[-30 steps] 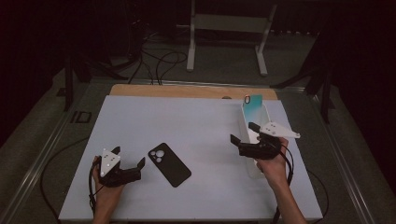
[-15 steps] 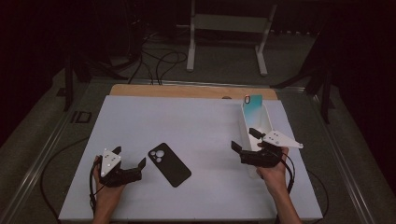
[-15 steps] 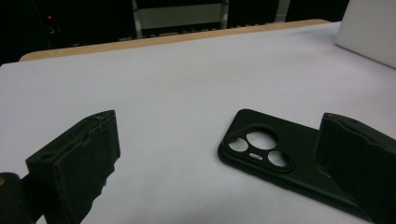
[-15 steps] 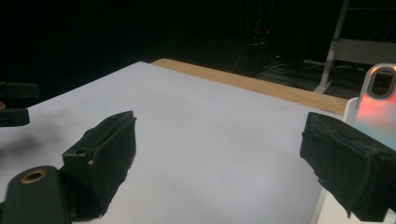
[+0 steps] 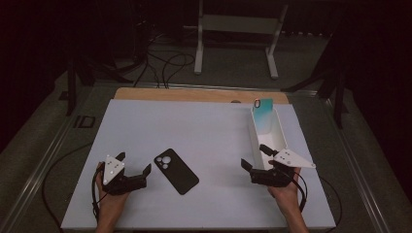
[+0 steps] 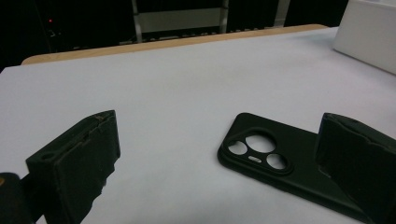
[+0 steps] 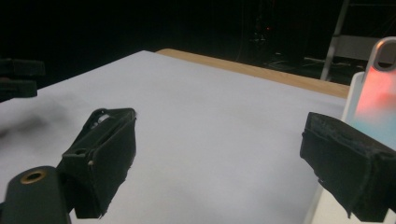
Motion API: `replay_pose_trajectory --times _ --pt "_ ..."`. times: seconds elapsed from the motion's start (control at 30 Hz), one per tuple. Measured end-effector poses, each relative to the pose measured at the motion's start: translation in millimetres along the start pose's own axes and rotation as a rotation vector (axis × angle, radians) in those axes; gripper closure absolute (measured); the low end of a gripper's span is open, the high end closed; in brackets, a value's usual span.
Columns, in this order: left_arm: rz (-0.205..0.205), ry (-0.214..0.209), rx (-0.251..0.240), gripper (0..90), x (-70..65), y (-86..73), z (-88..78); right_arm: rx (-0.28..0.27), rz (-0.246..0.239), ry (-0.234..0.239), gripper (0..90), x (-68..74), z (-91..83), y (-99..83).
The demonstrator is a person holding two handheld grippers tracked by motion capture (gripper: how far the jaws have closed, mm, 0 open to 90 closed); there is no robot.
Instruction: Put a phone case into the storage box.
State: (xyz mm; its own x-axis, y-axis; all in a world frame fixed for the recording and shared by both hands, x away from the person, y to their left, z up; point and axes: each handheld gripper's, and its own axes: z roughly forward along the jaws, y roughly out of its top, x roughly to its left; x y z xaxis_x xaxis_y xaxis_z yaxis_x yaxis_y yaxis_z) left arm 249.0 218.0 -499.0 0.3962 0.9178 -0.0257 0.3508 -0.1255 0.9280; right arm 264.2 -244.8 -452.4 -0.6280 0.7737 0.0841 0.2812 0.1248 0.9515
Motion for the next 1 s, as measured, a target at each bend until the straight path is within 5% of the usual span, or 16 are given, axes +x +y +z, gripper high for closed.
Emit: replay_pose_trajectory --times 0.43,1.0 --pt "0.001 0.000 0.009 0.8 -0.3 -0.5 1.1 0.046 0.007 0.028 8.6 1.1 -0.9 -7.9" --pt "0.026 0.000 0.024 0.8 -3.2 -1.7 4.1 0.124 -0.052 0.065 8.5 24.0 19.9 31.4"
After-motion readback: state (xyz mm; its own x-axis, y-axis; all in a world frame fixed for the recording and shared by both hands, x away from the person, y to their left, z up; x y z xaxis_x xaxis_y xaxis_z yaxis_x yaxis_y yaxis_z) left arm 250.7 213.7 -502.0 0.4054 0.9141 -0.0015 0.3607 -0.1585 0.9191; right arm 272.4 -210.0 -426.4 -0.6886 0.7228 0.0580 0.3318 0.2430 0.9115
